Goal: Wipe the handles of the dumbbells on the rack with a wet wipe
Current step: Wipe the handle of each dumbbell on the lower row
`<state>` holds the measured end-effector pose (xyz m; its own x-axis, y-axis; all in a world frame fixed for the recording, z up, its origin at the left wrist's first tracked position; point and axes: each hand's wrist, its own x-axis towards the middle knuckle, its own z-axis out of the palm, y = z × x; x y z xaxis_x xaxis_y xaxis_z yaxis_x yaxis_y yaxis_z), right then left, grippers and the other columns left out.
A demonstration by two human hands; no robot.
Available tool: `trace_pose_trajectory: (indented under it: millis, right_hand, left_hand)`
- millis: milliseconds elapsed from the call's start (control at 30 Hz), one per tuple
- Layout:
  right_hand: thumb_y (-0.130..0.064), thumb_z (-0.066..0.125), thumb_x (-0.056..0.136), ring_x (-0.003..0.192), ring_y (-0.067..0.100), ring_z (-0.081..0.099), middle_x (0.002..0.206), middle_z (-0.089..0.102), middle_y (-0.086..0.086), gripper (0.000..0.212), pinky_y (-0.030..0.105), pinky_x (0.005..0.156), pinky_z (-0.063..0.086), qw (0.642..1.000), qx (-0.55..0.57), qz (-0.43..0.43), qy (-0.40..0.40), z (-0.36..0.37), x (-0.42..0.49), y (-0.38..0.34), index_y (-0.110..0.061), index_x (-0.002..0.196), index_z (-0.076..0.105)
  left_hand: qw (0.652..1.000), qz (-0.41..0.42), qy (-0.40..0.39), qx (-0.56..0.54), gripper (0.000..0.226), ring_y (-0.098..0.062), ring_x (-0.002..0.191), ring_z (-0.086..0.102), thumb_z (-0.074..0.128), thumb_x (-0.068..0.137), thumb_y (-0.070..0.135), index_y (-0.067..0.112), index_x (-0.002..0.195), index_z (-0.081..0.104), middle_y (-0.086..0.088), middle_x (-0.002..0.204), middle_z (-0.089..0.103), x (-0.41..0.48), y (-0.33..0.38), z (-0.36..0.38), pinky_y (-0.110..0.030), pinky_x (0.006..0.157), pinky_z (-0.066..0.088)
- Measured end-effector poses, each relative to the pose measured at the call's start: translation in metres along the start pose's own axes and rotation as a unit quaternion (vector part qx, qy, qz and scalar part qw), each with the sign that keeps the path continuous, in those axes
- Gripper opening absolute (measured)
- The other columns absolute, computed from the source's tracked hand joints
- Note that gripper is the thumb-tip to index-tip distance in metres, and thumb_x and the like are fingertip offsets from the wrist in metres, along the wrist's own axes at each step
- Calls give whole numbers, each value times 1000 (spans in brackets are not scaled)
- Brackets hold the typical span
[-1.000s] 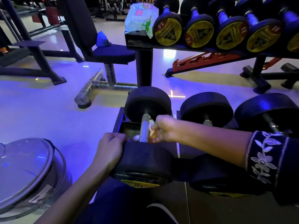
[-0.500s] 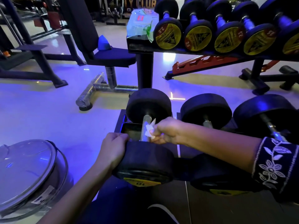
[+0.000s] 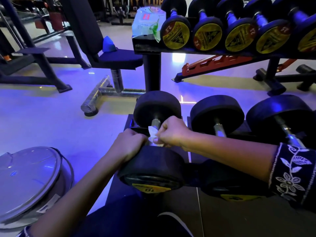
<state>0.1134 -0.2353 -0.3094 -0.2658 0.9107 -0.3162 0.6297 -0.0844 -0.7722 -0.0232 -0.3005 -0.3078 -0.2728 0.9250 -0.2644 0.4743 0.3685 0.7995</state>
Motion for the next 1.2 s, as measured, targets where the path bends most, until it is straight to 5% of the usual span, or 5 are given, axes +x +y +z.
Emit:
trace_pose_trajectory:
  millis: [333, 500, 767, 900, 1200]
  right_hand:
    - [0, 71, 71, 44, 14, 51, 54, 57, 7, 17, 31, 54, 55, 1000, 1, 19, 10, 2, 1, 1, -8, 61, 61]
    - [-2, 66, 77, 62, 25, 60, 71, 62, 15, 6, 49, 71, 59, 993, 68, 16, 96, -7, 19, -10, -1, 74, 62]
    - [-1, 64, 75, 40, 16, 50, 46, 55, 5, 13, 23, 47, 45, 998, 15, 20, 49, 3, -3, -7, -5, 63, 59]
    - [-12, 70, 78, 69, 27, 66, 74, 64, 11, 16, 43, 69, 60, 992, 53, 7, 117, -4, 14, -16, 3, 79, 63]
    - [-17, 73, 75, 73, 20, 59, 74, 64, 8, 19, 27, 60, 47, 981, -108, -82, 140, -4, 14, -6, 0, 72, 66]
  left_hand:
    - [1000, 2, 7, 6, 19, -24, 58, 43, 53, 56, 32, 16, 52, 44, -4, 59, 49, 2, -3, 0, -30, 57, 32]
    - [999, 12, 34, 3, 30, -22, 57, 41, 57, 78, 23, 16, 53, 42, -4, 61, 47, 2, -4, 2, -31, 54, 28]
    - [999, 22, 23, 0, 21, -24, 62, 42, 51, 59, 34, 15, 55, 44, -5, 63, 49, -5, 2, 1, -32, 58, 32]
    - [998, 27, 51, 5, 33, -23, 58, 38, 57, 81, 21, 15, 53, 39, -4, 59, 45, -4, -3, 1, -33, 54, 27]
    - [999, 22, 42, -21, 25, -23, 62, 42, 58, 81, 20, 15, 61, 44, -3, 65, 48, -6, 0, 3, -32, 58, 31]
